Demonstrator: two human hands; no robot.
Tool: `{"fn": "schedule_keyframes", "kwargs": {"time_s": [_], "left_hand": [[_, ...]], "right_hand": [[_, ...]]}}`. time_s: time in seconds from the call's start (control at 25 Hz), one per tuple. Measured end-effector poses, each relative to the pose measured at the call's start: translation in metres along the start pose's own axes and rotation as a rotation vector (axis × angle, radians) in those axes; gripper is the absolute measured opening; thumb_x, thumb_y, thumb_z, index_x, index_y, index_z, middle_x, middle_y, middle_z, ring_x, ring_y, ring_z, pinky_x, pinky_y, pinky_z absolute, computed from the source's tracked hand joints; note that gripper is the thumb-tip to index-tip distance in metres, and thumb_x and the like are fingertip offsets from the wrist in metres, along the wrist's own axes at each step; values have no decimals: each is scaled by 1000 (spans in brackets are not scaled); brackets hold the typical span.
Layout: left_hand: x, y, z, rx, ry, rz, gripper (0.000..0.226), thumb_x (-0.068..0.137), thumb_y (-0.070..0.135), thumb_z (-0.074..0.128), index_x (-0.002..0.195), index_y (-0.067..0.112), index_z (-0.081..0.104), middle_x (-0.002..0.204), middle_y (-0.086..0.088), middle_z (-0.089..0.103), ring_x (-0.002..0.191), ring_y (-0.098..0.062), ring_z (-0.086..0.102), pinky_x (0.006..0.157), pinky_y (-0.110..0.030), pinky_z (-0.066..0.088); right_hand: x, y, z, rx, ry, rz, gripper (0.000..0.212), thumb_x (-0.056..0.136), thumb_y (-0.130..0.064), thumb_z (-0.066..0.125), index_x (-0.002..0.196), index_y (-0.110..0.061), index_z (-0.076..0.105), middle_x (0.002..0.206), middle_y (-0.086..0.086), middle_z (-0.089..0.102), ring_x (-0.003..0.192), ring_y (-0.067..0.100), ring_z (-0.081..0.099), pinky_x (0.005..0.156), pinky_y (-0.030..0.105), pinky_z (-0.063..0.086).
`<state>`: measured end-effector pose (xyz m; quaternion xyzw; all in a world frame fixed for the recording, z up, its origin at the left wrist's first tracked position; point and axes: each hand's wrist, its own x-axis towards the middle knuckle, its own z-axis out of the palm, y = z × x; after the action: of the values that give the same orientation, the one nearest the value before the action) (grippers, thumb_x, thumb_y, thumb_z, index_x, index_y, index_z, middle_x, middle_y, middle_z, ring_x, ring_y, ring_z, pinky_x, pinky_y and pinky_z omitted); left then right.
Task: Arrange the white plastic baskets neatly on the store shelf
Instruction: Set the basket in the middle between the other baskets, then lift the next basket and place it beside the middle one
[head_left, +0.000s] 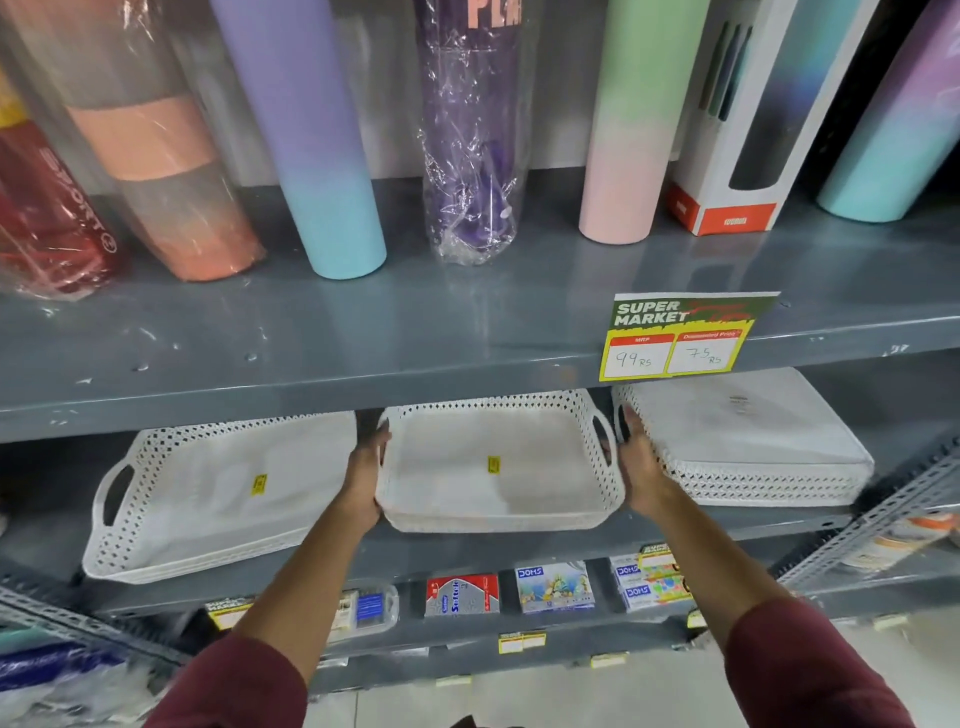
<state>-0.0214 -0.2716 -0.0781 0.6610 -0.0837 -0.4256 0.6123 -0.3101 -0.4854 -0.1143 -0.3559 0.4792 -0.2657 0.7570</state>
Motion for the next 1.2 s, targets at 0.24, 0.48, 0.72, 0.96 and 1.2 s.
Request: {"fn": "schedule_keyframes", "kwargs": {"time_s": [0.24,0.48,0.72,0.96,1.2], "left_hand": [[-2,-34,5,384,162,240,53,101,4,32,151,22,31,158,-5,33,145,-28,34,106,-26,29],[-1,-37,8,633,314,380,57,96,4,43,150,17,27,139,-22,56,113,-45,62,94,-50,52],[-20,-5,84,947,373,749,41,93,17,53,128,-4,48,124,-29,60,113,-44,59,94,-47,48],[-48,-24,262,638,-231,557,35,96,19,52,129,7,58,123,-10,65,114,-23,60,100,-35,44],[-41,-72,354,535,-167,35,67,87,44,63,139,7,41,141,-12,53,123,-31,58,99,-34,49]], "right_hand": [[-20,10,21,-585,138,-134,57,101,-47,37,150,-19,36,155,5,37,144,28,34,115,38,26],[-24,7,21,-783,143,-292,57,102,-41,36,154,-19,26,157,7,35,143,28,36,114,36,29],[-37,-49,-23,-948,215,-707,53,98,-38,50,144,-13,40,141,12,56,126,31,56,105,36,46],[-35,-104,-151,-924,620,-525,52,98,-35,50,143,-12,43,136,23,57,124,40,54,105,42,42],[-20,-120,-246,-937,733,-199,55,98,-36,50,135,4,45,137,29,54,126,43,52,103,40,41]]}}
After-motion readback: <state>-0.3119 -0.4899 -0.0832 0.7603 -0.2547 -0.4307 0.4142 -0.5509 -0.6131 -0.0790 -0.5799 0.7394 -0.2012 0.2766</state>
